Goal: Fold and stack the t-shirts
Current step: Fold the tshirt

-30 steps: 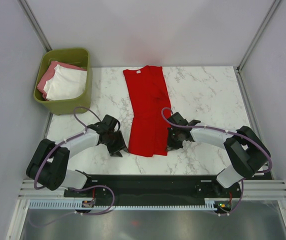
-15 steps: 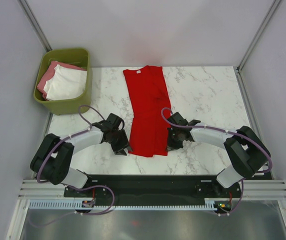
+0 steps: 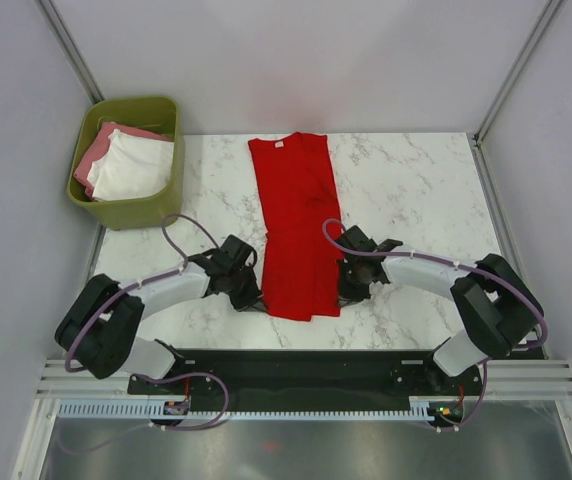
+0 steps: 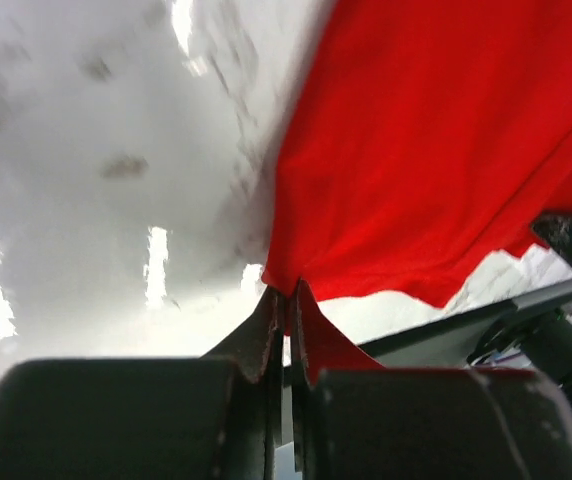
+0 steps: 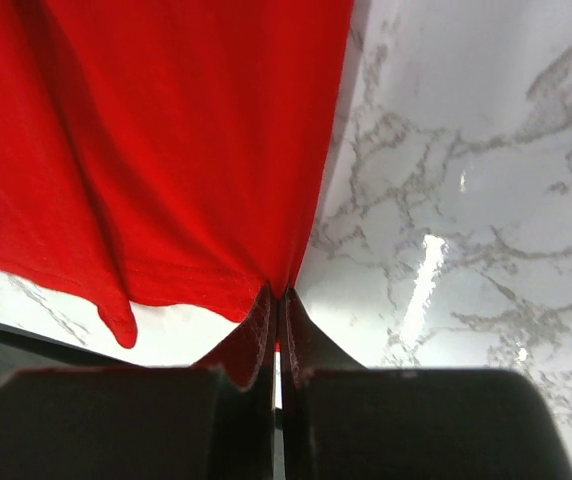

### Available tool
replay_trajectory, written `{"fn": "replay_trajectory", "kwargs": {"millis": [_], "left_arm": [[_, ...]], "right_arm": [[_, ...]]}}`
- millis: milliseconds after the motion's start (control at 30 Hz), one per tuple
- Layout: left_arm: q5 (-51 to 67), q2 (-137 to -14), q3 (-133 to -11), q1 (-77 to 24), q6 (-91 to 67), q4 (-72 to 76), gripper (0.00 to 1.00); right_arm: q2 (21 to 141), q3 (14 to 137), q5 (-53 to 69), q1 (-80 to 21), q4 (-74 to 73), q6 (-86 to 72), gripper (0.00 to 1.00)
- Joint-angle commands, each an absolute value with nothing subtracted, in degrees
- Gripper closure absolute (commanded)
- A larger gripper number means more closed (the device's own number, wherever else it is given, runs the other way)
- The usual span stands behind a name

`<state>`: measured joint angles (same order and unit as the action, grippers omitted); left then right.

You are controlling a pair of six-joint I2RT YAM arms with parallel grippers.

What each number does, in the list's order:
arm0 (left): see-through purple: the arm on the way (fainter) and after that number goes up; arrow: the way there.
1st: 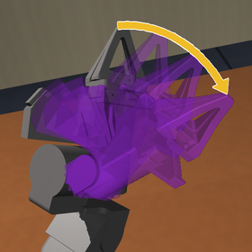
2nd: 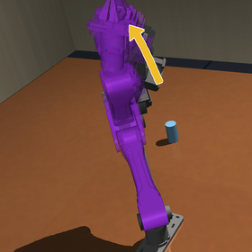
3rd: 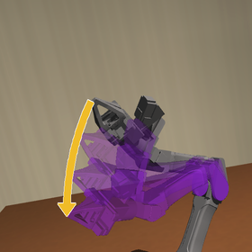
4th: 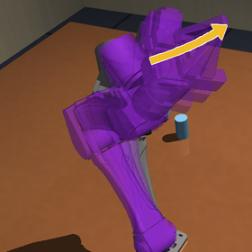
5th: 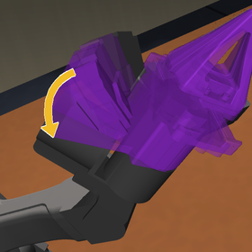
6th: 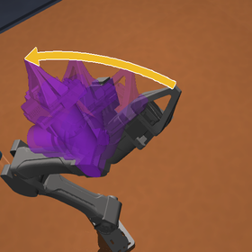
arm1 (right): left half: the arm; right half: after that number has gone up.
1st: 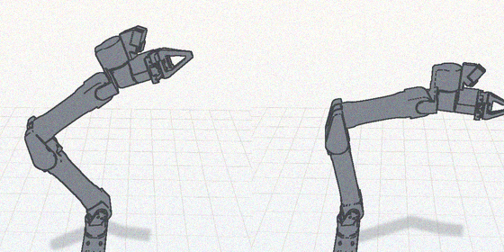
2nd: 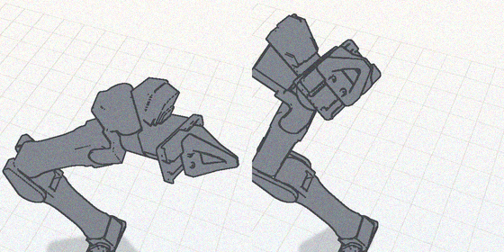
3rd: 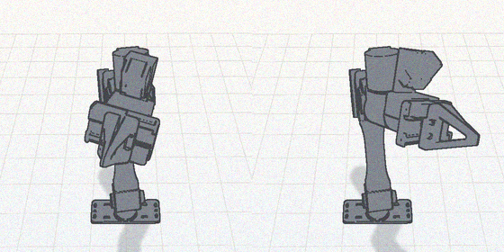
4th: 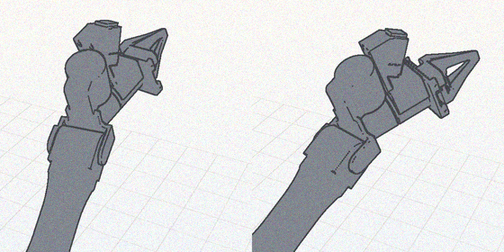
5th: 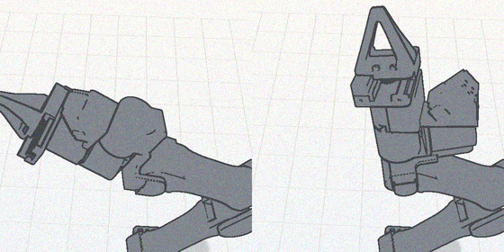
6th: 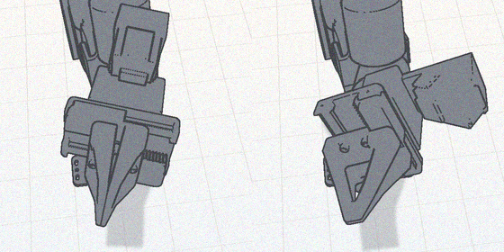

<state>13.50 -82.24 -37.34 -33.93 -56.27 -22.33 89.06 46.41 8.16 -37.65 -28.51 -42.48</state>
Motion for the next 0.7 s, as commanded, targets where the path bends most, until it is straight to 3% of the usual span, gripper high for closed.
{"fn": "replay_trajectory", "kwargs": {"millis": [0,300,667], "left_arm": [[11.51,-76.21,-34.72,-38.83,-62.64,-23.29,0.98],[8.70,-70.05,-30.94,-49.48,-74.00,-23.55,0.98],[7.21,-66.80,-35.85,-48.78,-75.41,-29.61,0.98]], "right_arm": [[86.84,47.20,7.74,-37.79,-35.76,-39.56,0.99],[83.15,44.82,8.09,-37.79,-38.40,-38.15,0.97],[81.91,54.82,6.68,-36.39,-43.32,-36.39,1.00]]}}
